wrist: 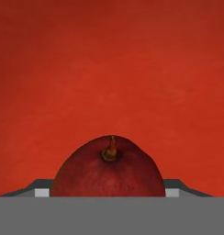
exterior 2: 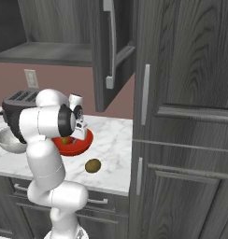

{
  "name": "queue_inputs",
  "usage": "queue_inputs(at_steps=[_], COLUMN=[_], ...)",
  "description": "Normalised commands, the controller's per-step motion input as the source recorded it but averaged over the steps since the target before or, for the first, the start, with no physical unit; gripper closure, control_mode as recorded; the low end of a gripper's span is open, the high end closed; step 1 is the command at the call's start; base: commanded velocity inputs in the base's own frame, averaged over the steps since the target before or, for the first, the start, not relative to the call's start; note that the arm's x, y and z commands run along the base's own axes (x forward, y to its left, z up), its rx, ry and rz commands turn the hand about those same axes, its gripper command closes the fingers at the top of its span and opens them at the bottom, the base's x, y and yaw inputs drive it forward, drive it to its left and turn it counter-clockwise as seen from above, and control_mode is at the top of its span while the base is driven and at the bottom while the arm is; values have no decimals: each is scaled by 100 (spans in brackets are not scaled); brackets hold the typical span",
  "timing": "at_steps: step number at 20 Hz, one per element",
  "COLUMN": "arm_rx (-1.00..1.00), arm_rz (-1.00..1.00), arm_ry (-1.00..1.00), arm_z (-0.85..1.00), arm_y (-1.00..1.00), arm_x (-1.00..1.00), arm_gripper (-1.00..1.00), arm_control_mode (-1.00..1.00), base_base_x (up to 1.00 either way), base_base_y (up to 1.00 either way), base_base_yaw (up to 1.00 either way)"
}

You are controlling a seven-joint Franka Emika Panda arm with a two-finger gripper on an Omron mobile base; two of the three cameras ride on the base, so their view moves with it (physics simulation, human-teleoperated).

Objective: Pick both bowls and place them on the counter. Then place the potato in one bowl and place the mango in the other bowl.

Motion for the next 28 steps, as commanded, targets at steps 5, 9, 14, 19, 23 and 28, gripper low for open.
queue_inputs(at_steps=[5, 9, 14, 19, 23, 28], arm_rx=[-1, 0, 0, 0, 0, 0], arm_rz=[0, 0, 0, 0, 0, 0], arm_ry=[0, 0, 0, 0, 0, 0], arm_z=[2, 14, 22, 30, 28, 14], arm_y=[-12, -9, -10, -12, -20, -23], arm_x=[0, -4, -7, -11, -29, -44], arm_gripper=[-100, -100, -100, -100, -100, -100], arm_control_mode=[-100, -100, -100, -100, -100, -100], base_base_x=[0, 0, 0, 0, 0, 0], base_base_y=[0, 0, 0, 0, 0, 0], base_base_yaw=[0, 0, 0, 0, 0, 0])
